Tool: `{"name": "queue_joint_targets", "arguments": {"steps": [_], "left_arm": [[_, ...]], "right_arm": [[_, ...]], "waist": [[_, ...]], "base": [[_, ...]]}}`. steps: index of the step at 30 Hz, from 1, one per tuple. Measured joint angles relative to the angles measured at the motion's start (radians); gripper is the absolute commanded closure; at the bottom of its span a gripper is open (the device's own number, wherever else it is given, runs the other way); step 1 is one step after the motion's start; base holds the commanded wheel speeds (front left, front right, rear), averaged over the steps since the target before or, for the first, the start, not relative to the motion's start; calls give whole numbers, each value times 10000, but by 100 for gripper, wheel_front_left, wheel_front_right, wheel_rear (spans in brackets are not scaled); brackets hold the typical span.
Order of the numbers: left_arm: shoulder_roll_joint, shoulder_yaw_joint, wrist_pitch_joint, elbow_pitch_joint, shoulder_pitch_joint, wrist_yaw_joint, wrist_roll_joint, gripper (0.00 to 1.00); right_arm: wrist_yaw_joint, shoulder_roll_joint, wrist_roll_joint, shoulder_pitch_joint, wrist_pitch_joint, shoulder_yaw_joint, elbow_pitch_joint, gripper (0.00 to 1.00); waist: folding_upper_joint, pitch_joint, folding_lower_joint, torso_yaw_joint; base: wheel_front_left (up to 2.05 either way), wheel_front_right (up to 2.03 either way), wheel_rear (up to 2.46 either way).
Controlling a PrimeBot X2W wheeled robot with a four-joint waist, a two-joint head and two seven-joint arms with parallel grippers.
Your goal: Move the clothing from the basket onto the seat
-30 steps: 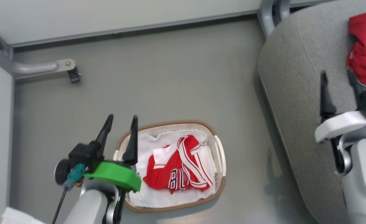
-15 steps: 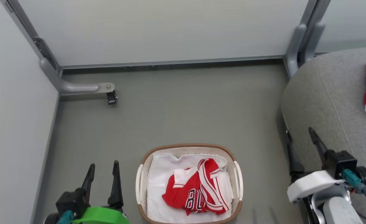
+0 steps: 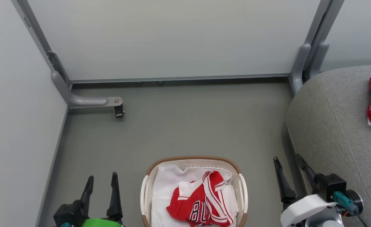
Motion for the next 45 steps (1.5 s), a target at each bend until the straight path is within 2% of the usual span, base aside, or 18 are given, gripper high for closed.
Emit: {"name": "queue_joint_targets", "arguments": {"steps": [27,38,45], "left_arm": [[-23,-339,0,221,-315,-167,251,0],[-27,-1381,0,951,-2778,-662,1055,0],[-40,-2811,194,2123,-4677,-805,1377,0]], "right_arm": [[0,0,56,-35,0,-92,-61,0],[0,-2,-499,-823,0,-807,-709,0],[0,-2,-729,-1583,0,-1187,-1352,0]], "waist": [[0,109,1,-10],[0,1152,1,-93],[0,2360,1,-360]], "base": [[0,0,0],[0,0,0],[0,0,0]]}}
